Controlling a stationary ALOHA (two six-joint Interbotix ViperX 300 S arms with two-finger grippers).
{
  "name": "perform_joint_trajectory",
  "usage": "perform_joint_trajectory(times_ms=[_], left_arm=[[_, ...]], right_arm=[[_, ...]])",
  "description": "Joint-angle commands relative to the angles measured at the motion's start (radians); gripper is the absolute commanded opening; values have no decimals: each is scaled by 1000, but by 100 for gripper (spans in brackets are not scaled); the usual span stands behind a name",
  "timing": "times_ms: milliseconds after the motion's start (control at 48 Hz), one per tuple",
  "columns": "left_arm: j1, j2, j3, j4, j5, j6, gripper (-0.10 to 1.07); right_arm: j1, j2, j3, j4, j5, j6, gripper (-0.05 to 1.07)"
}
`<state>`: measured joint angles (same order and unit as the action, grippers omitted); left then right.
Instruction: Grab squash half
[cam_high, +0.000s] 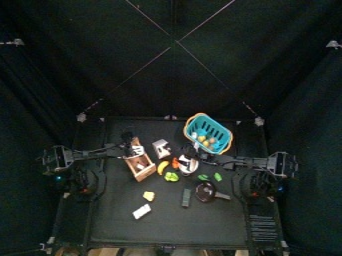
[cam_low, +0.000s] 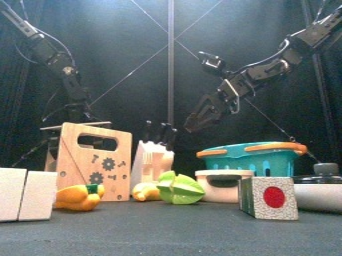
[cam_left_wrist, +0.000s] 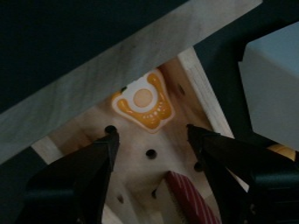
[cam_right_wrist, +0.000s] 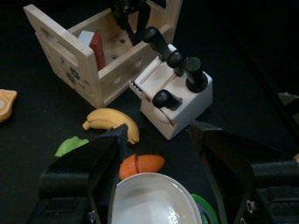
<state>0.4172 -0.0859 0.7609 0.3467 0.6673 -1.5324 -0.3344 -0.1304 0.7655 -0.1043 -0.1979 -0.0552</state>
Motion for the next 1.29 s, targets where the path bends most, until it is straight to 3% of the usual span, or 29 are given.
perform_joint_trajectory(times_ms=[0,625,812,1271], left_arm=[[5,12,-5,11,2,-25,97],[3,98,-5,21,-2,-63,95],[2,86,-6,25,2,-61,85],[-5,71,-9,166,-3,-61,83]], right_arm=[[0,-11,-23,0,-8,2,91],[0,-11,-18,-8,-6,3,91],[0,-5,-23,-8,-8,3,91],[-5,11,-46,2,0,8,91]])
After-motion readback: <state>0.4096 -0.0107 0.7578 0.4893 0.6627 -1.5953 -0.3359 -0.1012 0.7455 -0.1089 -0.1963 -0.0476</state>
